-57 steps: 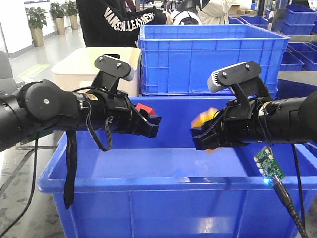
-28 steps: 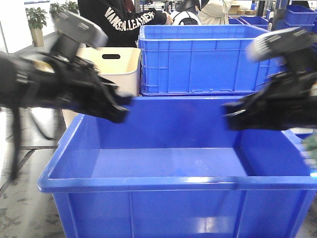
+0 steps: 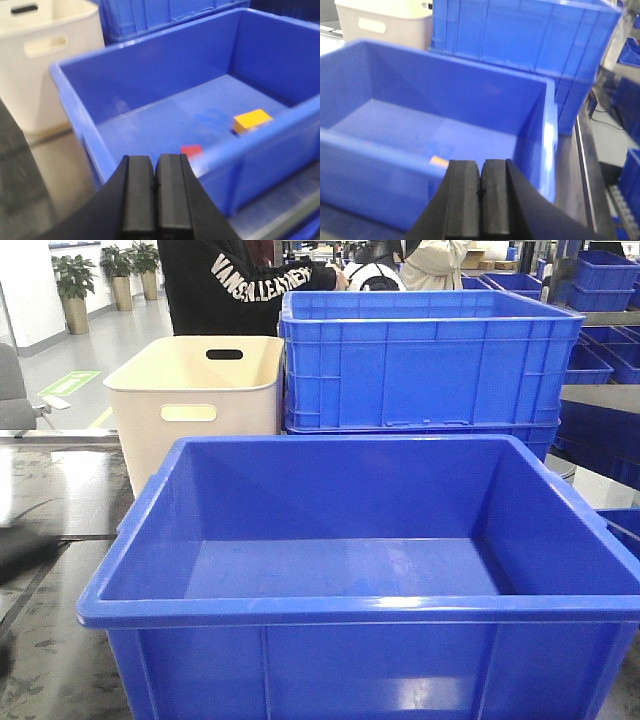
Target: Pick red and yellow blocks into blue bin
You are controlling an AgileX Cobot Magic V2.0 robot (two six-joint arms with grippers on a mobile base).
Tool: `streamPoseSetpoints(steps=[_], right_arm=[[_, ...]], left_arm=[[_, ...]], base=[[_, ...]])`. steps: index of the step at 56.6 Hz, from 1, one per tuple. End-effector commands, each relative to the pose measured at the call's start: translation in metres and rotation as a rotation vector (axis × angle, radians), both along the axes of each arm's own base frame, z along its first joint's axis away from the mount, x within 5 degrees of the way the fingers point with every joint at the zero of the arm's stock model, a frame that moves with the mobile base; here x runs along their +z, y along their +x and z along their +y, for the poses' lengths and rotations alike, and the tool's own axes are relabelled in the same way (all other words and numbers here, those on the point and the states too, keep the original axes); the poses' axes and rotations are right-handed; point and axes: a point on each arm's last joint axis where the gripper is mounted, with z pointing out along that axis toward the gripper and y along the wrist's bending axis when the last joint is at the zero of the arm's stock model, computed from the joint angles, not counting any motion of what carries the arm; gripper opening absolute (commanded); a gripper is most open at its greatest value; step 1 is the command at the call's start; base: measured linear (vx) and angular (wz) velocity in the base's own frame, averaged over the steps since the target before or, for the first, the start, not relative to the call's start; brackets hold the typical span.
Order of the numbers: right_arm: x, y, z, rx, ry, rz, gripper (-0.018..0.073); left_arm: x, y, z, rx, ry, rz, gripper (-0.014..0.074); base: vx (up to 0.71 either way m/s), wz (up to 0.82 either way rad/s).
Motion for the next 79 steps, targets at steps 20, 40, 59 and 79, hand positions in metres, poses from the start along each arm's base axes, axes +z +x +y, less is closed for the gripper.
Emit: streamPoseSetpoints(steps=[20, 40, 59, 79], right_arm=[[-0.029, -0.011, -0.005, -0.04, 0.063, -0.144, -0.001], [-0.029, -0.011, -0.005, -0.039, 0.062, -0.136, -0.001], [-0.029, -0.011, -0.005, -0.039, 0.062, -0.136, -0.001], [-0.03, -0.011, -0.005, -0.039, 0.06, -0.127, -0.001]], left_arm=[[-0.041, -0.035, 0.015, 0.024, -0.12, -0.039, -0.0001], [-0.042, -0.035, 0.015, 0.022, -0.116, -0.032, -0.0001], [-0.053, -0.035, 0.024, 0.066, -0.022, -0.187, 0.0001], [-0.145, -0.075, 0.062, 0.375, -0.094, -0.357, 0.0002]], base=[[0.0, 0.0], [0.0, 0.0], [0.0, 0.0], [0.0, 0.0]])
